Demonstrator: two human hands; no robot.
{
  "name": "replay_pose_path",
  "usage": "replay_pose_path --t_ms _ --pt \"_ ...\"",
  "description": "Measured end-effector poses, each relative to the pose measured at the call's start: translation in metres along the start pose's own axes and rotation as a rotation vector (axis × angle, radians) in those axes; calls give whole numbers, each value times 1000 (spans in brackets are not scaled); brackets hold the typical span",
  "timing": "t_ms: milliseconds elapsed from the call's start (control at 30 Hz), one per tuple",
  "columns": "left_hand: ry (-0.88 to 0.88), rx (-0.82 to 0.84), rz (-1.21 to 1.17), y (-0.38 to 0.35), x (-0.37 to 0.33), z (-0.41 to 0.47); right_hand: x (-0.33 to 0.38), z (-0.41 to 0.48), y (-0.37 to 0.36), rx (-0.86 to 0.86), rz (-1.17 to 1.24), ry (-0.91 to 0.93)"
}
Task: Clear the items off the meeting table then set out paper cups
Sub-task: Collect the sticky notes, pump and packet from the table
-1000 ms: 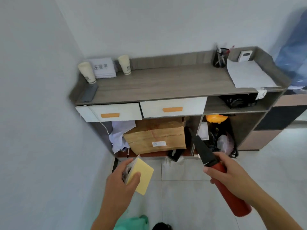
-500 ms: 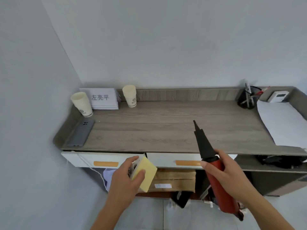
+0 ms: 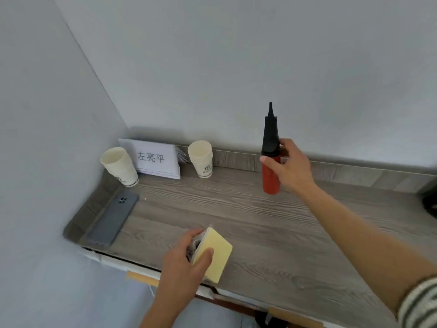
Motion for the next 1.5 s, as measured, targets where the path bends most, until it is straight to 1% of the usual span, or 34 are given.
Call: replay_pose_path --t_ms 67,167,333,433,567,667,700,733,833,867,900,933,967,1000,1033,1067,1133,1167,1200,1233,1267,1300,1333,1400,1433,1500 --pt "3 -38 -6 -1 3 10 -9 27 -21 4 9 35" --pt "40 -67 -26 0 9 19 -26 43 -42 10 25 44" --pt "75 -41 -45 -2 14 49 -54 40 -56 1 -4 50" --pt "76 26 -56 -10 7 76 -55 39 -59 27 -80 42" --pt "92 120 -165 -28 -6 112 -46 37 -55 127 -252 11" --pt "139 175 -289 -40 -13 131 -38 18 -34 51 -227 -35" --pt "156 201 -328 -46 -15 136 -37 7 -26 46 -172 -77" --pt "176 229 -372 -52 -19 140 -37 -5 -22 95 -83 -146" --pt "157 274 -409 -76 -29 151 -37 -46 -26 406 219 -393" --pt "173 293 -424 -86 -32 152 -41 -56 -28 457 267 -455" --pt "213 328 -447 -97 -33 152 -47 -63 -27 446 304 -510" --pt "269 365 -491 -109 -34 151 -55 -67 -23 391 344 -569" --pt "311 393 -537 -120 -34 151 -64 -69 -17 310 387 -628" --pt "313 398 -561 -131 -34 152 -74 -70 -8 226 414 -678" --pt "249 378 -522 -140 -36 154 -86 -71 3 150 433 -719" --pt "116 345 -417 -147 -39 156 -97 -72 15 80 451 -751" --pt "-257 268 -125 -164 -54 162 -119 -75 42 -23 457 -795" --pt "-447 241 38 -175 -60 164 -130 -78 53 -39 440 -810" --pt "-583 248 215 -188 -62 166 -139 -81 63 -35 423 -820" --pt "-656 286 399 -203 -61 169 -146 -82 71 -23 401 -826" --pt "-673 335 580 -215 -56 171 -153 -82 78 -9 376 -825" --pt "-655 393 740 -225 -48 173 -159 -81 84 7 342 -816" --pt "-629 453 850 -232 -40 173 -164 -78 87 28 297 -799" --pt "-621 503 904 -236 -26 166 -170 -67 91 84 204 -746" --pt "-631 489 881 -233 -22 162 -171 -58 90 113 166 -716" --pt "-676 410 814 -222 -16 153 -168 -38 86 161 87 -644"
Point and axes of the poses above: each hand's wrist, its own z-axis towards the middle knuckle, its own y-axis out of the back of the hand, x = y × z, the point moved 4 cm from there along z, towards the middle knuckle, and after that the axes turned 9 degrees about -z, right-handed, at the moved point
